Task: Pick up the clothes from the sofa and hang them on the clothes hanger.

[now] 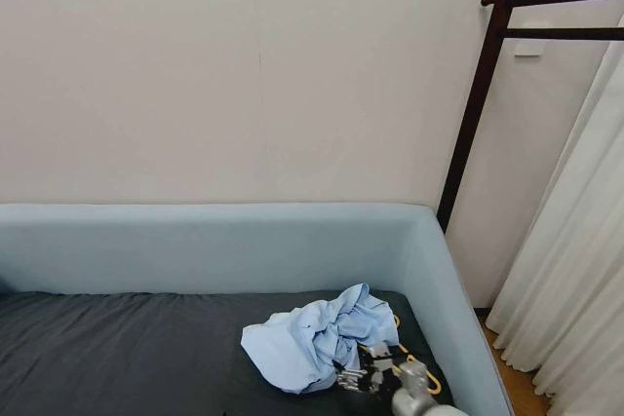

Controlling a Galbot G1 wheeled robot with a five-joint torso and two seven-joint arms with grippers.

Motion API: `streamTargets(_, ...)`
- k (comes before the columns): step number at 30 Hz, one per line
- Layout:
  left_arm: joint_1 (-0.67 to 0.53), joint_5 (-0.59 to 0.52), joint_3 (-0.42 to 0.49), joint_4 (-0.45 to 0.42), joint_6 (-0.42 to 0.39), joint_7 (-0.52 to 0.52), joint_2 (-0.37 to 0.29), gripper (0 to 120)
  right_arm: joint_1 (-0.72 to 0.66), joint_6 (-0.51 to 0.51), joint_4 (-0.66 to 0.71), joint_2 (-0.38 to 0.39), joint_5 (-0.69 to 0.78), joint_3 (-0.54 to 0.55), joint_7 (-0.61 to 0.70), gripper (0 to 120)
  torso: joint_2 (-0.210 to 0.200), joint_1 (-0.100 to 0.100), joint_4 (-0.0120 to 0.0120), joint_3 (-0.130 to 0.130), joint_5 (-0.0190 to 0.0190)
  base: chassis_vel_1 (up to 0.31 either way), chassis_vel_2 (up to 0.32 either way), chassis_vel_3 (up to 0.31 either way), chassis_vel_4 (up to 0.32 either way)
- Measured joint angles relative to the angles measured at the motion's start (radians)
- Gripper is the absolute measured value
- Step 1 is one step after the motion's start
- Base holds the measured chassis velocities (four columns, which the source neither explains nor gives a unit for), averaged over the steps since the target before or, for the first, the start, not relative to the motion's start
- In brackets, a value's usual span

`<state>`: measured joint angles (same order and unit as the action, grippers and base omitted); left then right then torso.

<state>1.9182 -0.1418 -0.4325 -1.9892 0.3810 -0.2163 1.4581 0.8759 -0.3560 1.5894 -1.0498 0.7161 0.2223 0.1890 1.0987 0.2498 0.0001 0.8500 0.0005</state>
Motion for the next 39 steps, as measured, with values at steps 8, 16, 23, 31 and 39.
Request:
streamTargets(8,0.005,-0.005,-0.023,-0.003,0.007,-0.012,0.028,100,-0.129,0.061,-0.24,-0.116,-0.027,0.092,-0.038,100,0.0,0.0,-0.0003,0.0,-0.0001,0.0,0.0,0.0,0.0)
streamTargets(16,0.013,0.002,-0.02,0.011,0.046,-0.009,0.046,100,-0.121,0.051,-0.292,-0.169,-0.028,0.12,-0.05,96,0.0,0.0,-0.0005,0.0,-0.0001,0.0,0.0,0.0,0.0)
streamTargets(23,0.016,0.045,-0.022,0.013,0.061,-0.009,0.06,100,-0.122,0.046,-0.335,-0.211,-0.033,0.119,-0.05,90,0.0,0.0,-0.0003,0.0,0.0001,0.0,0.0,0.0,0.0)
streamTargets(31,0.027,0.046,-0.026,0.019,0.08,-0.013,0.066,100,-0.122,0.052,-0.354,-0.216,-0.029,0.13,-0.053,59,0.0,0.0,-0.0003,0.0,-0.0001,0.0,0.0,0.0,0.0)
streamTargets(39,0.015,0.027,-0.025,0.019,0.076,-0.014,0.059,100,-0.128,0.055,-0.353,-0.221,-0.038,0.139,-0.043,30,0.0,0.0,-0.0004,0.0,0.0,0.0,0.0,0.0,0.0)
